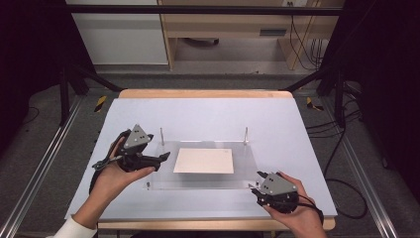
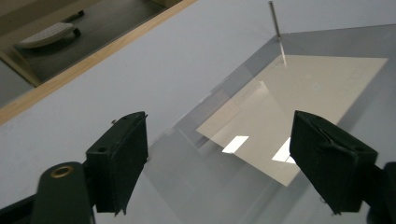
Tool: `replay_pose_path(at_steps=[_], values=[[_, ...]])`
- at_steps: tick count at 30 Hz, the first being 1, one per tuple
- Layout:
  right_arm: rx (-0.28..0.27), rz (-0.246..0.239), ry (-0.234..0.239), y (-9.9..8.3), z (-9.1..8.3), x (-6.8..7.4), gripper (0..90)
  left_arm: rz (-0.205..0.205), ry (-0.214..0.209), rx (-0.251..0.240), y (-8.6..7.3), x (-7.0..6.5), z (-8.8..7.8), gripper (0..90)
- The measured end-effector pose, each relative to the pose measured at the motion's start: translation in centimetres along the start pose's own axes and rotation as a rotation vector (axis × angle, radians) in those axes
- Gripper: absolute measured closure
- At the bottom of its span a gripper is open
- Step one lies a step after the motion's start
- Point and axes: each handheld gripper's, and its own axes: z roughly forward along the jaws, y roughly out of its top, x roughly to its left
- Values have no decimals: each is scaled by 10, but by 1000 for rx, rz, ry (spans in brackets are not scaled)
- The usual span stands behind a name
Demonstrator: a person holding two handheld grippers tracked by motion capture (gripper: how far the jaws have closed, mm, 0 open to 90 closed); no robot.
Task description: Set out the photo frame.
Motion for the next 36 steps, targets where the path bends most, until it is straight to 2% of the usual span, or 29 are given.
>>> replay_pose_path(at_steps=[4,6,10,11,14,16,17,19,21,25,31,36], values=[[17,1,11,5,-1,-4,503,-5,-18,-18,-1,-5,-8,171],[18,9,19,6,-1,-6,502,9,-21,-20,0,-7,-11,160],[20,34,31,10,-2,-11,500,48,-24,-28,1,-14,-18,141],[21,38,32,11,-2,-12,501,72,-30,-21,1,-17,-21,141],[22,48,37,14,-3,-14,502,89,-30,-29,0,-22,-24,144],[23,56,42,18,-4,-18,505,136,-33,-37,-1,-28,-29,145],[23,56,42,18,-4,-18,505,136,-33,-37,-1,-28,-29,148],[28,66,44,21,-5,-22,510,184,-26,-34,-2,-33,-34,162],[34,65,46,23,-5,-23,513,203,-29,-28,-4,-36,-35,175],[44,65,49,25,-5,-25,513,220,-38,-21,-7,-38,-35,192],[40,78,54,27,-5,-27,513,266,-27,-31,-13,-44,-34,240],[46,79,58,28,-5,-28,513,293,-21,-24,-16,-48,-34,328]])
